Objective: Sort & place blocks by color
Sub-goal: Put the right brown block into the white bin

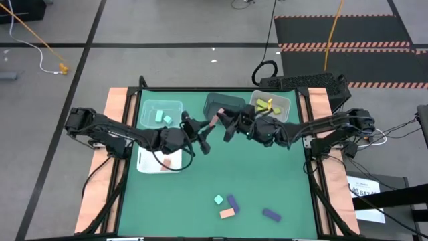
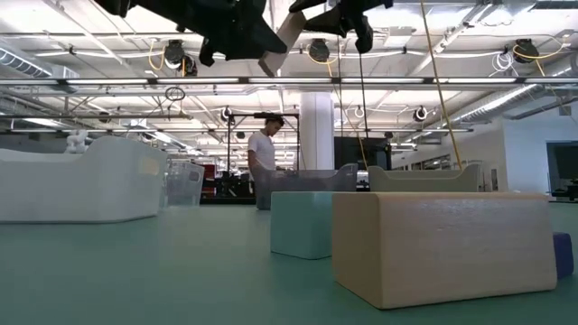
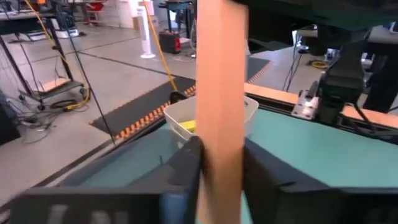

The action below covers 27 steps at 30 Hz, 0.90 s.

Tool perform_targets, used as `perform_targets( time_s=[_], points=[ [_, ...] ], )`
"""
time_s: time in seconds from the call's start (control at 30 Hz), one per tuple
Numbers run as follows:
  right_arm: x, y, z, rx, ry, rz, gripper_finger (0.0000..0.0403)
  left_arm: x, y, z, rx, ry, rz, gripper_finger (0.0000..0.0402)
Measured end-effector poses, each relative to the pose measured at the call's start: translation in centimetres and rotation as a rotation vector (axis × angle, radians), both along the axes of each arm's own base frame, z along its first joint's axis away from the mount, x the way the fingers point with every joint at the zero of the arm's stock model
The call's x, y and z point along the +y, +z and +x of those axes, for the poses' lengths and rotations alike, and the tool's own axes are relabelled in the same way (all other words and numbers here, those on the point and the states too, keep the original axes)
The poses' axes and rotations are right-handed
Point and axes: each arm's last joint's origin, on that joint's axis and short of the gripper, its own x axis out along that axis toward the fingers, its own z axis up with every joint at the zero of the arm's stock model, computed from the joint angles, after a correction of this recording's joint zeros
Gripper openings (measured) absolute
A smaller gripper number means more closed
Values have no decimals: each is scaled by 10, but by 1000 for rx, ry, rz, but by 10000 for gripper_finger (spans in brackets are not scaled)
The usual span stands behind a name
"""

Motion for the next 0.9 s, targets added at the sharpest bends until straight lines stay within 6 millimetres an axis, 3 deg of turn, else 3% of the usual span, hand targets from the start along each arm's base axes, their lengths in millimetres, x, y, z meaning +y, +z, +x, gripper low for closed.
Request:
perform_targets(
  time_s=[0.07,0.23,0.5,0.7,0.9],
  points=[
    [0,0,0,3,23,-3,147,2,0,1,-15,-25,-36,53],
    [0,-1,-4,98,126,-41,193,3,0,2,-84,-52,-168,56],
    [-9,15,-51,302,131,-52,254,0,0,1,-118,-44,-216,56],
    [-8,25,-81,348,131,-1,255,-1,17,3,-244,-90,-144,56],
    [-8,17,-99,472,120,55,243,-11,35,2,-372,-238,-30,56]
  ],
)
